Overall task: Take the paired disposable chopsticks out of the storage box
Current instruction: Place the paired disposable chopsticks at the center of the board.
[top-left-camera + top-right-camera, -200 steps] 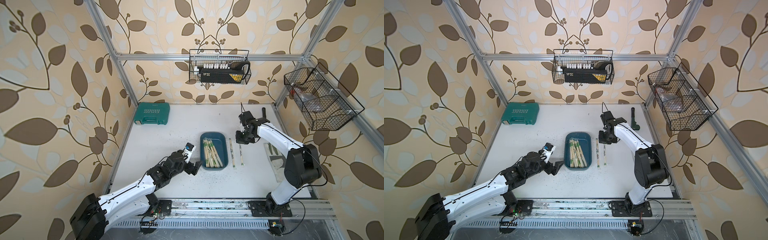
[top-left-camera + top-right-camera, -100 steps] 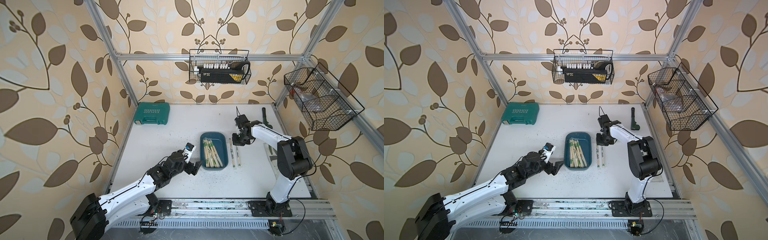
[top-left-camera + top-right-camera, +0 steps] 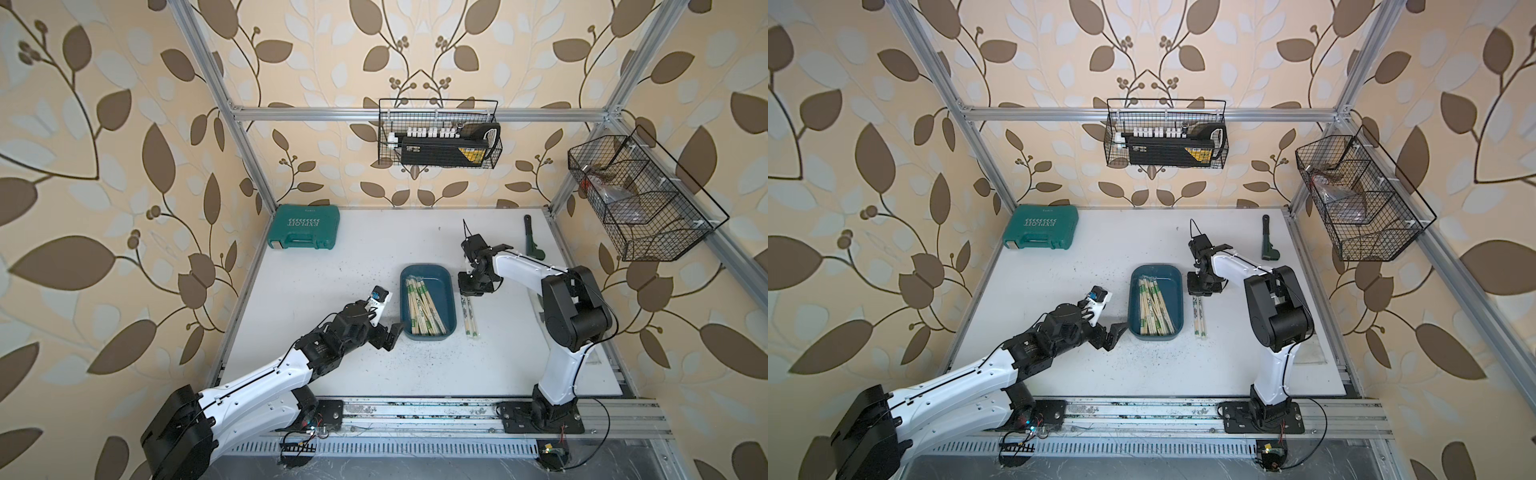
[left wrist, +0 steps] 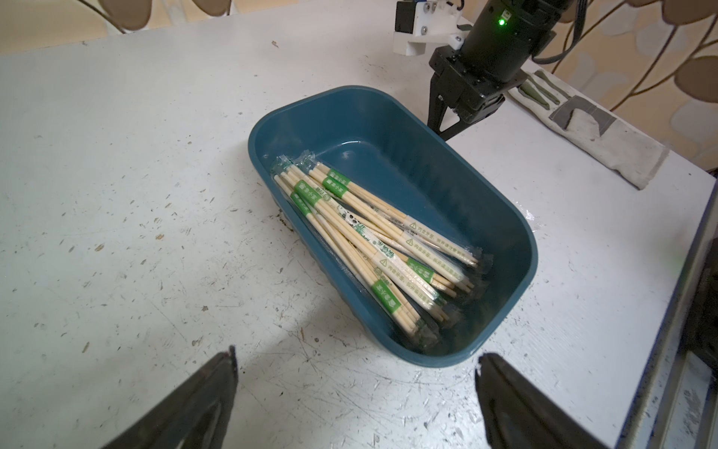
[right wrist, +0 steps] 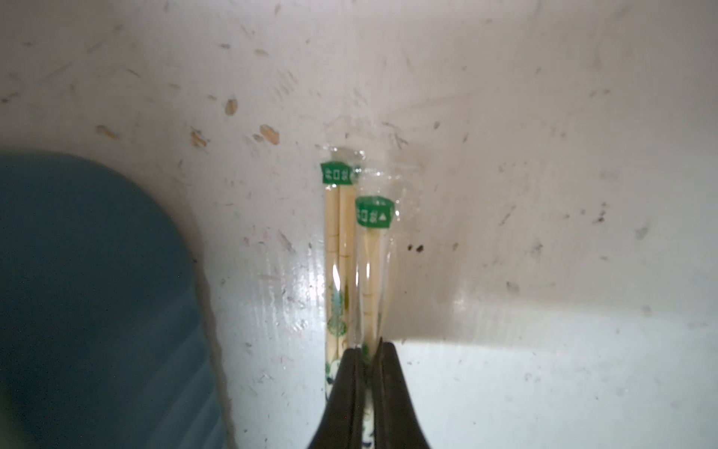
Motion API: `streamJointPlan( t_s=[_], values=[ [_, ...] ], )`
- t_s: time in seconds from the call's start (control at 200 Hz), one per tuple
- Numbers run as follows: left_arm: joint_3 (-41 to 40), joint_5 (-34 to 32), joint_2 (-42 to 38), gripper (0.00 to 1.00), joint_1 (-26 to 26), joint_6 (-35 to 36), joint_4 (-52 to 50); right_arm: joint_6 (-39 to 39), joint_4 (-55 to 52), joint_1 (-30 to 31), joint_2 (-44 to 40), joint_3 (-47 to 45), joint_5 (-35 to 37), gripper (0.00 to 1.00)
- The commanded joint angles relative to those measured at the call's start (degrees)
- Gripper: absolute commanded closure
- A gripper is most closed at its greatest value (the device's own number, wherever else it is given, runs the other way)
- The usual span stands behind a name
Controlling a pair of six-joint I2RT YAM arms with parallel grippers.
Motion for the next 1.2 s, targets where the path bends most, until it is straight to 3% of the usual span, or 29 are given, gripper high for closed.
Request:
streamJointPlan(
  t_s=[0.0, 0.845, 1.05, 1.2],
  values=[
    [0.97, -0.20, 0.14, 0.01, -0.37, 0.71, 0.60, 0.45, 0.29, -0.05, 1.13, 0.17, 0.36, 0.93],
    [1.32, -0.15, 1.01, 0.01, -0.37, 0.70, 0.43, 2.19, 0.22, -0.75, 1.99, 1.52, 0.99, 0.86],
    [1.46, -0.11, 1.18, 0.01, -0.37, 0.74, 0.43, 2.18, -0.16, -0.77, 2.10, 1.76, 1.14, 0.77],
    [1.63, -0.06, 1.58, 0.01, -0.37, 0.75, 0.34, 2.28, -1.07, -0.77, 1.85, 2.43, 1.06, 0.77]
  ],
)
